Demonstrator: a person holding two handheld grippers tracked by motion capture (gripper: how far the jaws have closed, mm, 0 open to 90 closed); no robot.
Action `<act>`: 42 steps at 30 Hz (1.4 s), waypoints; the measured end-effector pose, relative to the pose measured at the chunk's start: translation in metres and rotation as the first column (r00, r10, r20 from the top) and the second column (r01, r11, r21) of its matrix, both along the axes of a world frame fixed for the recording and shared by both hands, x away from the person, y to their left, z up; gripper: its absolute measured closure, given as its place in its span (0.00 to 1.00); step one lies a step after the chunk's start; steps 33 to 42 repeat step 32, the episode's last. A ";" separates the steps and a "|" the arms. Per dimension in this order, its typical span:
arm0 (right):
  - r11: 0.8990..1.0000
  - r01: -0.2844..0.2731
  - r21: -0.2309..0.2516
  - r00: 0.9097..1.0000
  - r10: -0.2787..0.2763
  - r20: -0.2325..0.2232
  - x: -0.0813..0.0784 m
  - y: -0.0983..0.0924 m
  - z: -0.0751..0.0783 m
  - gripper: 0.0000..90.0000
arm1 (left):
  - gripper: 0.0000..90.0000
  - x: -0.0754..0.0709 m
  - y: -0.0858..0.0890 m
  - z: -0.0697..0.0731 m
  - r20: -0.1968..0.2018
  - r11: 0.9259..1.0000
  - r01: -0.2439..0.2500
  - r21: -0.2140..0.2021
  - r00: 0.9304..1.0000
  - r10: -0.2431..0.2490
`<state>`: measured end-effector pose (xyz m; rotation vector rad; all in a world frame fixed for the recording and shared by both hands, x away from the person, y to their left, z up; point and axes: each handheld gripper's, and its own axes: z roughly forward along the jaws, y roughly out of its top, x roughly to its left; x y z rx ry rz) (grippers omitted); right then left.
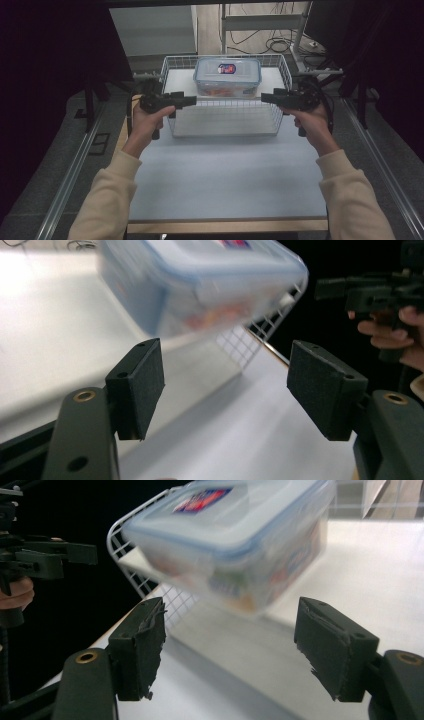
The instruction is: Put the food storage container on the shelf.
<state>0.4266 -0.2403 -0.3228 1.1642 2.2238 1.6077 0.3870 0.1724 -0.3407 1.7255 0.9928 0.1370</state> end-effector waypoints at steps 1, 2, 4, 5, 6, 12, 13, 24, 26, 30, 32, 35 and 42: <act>1.000 -0.002 -0.004 1.000 0.002 0.007 -0.005 -0.002 -0.003 0.31 | 0.34 -0.009 -0.001 -0.006 0.006 1.000 0.008 0.003 1.000 -0.008; 1.000 -0.008 -0.013 1.000 0.008 0.016 -0.012 -0.005 -0.008 0.31 | 0.34 -0.016 -0.001 -0.011 0.005 1.000 0.015 0.012 1.000 -0.015; 0.999 -0.021 -0.028 1.000 0.022 0.021 -0.025 -0.010 -0.020 0.31 | 0.34 -0.028 -0.003 -0.023 0.002 0.999 0.027 0.022 1.000 -0.027; 0.999 -0.025 -0.041 0.999 0.026 0.023 -0.032 -0.012 -0.026 0.31 | 0.33 -0.035 -0.003 -0.029 0.001 0.999 0.033 0.028 0.999 -0.033; 0.998 -0.026 -0.054 0.999 0.027 0.027 -0.038 -0.015 -0.034 0.30 | 0.33 -0.040 -0.004 -0.034 0.000 0.999 0.038 0.038 0.999 -0.038; 0.995 -0.045 -0.088 0.999 0.045 0.004 -0.067 -0.026 -0.076 0.29 | 0.33 -0.066 -0.012 -0.065 -0.001 0.995 0.046 0.090 0.999 -0.046; 0.995 -0.046 -0.092 0.999 0.047 0.000 -0.069 -0.027 -0.080 0.29 | 0.32 -0.070 -0.013 -0.069 -0.003 0.994 0.052 0.092 0.999 -0.052; 0.992 -0.046 -0.120 0.999 0.045 -0.013 -0.086 -0.031 -0.109 0.27 | 0.31 -0.081 -0.023 -0.093 -0.030 0.989 0.069 0.128 0.997 -0.066; 0.991 -0.042 -0.129 0.999 0.043 0.003 -0.088 -0.031 -0.109 0.27 | 0.31 -0.081 -0.022 -0.094 -0.034 0.990 0.068 0.123 0.997 -0.064; 0.992 -0.025 -0.120 0.999 0.027 0.021 -0.090 -0.034 -0.113 0.23 | 0.30 -0.080 -0.018 -0.099 -0.040 0.992 0.051 0.118 0.998 -0.047; 0.991 -0.007 -0.130 0.999 0.011 0.031 -0.091 -0.035 -0.117 0.19 | 0.30 -0.081 -0.017 -0.103 -0.047 0.992 0.041 0.116 0.998 -0.035; 0.991 -0.007 -0.130 0.999 0.011 0.031 -0.091 -0.035 -0.117 0.19 | 0.30 -0.081 -0.017 -0.103 -0.047 0.992 0.041 0.116 0.998 -0.035; 0.991 -0.007 -0.130 0.999 0.011 0.031 -0.091 -0.035 -0.117 0.19 | 0.30 -0.081 -0.017 -0.103 -0.047 0.992 0.041 0.116 0.998 -0.035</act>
